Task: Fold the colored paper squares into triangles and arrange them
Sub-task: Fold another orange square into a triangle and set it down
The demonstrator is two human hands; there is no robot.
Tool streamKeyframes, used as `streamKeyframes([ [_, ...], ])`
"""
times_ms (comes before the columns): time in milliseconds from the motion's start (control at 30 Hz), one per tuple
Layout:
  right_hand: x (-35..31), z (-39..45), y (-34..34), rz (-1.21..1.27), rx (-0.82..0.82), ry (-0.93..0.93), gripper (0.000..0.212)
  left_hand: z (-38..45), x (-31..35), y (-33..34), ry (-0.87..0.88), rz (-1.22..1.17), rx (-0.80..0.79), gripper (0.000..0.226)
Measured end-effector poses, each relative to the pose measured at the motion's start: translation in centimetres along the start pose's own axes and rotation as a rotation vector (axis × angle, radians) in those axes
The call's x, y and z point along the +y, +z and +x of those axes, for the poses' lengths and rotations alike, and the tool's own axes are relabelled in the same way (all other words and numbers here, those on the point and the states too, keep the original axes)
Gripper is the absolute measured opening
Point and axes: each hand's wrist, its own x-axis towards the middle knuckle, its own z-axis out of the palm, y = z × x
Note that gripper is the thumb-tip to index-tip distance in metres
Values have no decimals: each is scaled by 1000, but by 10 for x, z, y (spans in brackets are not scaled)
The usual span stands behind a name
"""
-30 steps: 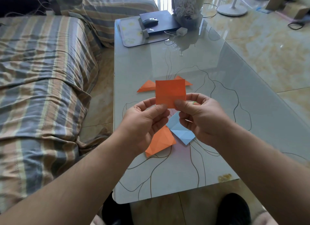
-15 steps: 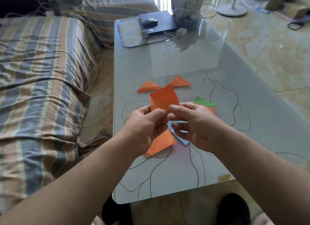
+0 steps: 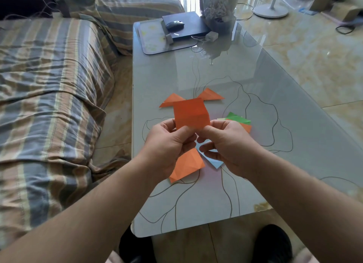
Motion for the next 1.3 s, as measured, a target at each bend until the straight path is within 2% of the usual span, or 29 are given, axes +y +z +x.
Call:
streamKeyframes([
  [100, -2, -1, -2, -34, 11, -101, 17, -1, 2, -2, 55, 31, -1, 45],
  [267, -3, 0, -5, -50, 30, -116, 17, 0, 5, -3, 72, 35, 8, 39],
  [400, -3, 1, -5, -62, 28, -102, 18, 0, 5, -5, 43, 30, 20, 54],
  [567, -3, 5, -7, -107, 20, -51, 17, 5, 3, -8, 24, 39, 49, 44],
  [700, -3, 5, -6, -125, 22, -73, 17, 6, 1, -10, 17, 17, 64, 49],
  [967, -1, 1, -3, 24, 14, 16, 16, 5, -4, 0, -92, -111, 48, 9],
  [1167, 6, -10, -1, 26, 91, 18, 15, 1, -7, 9, -111, -58, 33, 12],
  [1300, 11, -25, -4, 77, 116, 16, 15, -6, -8, 17, -184, -5, -69, 19],
])
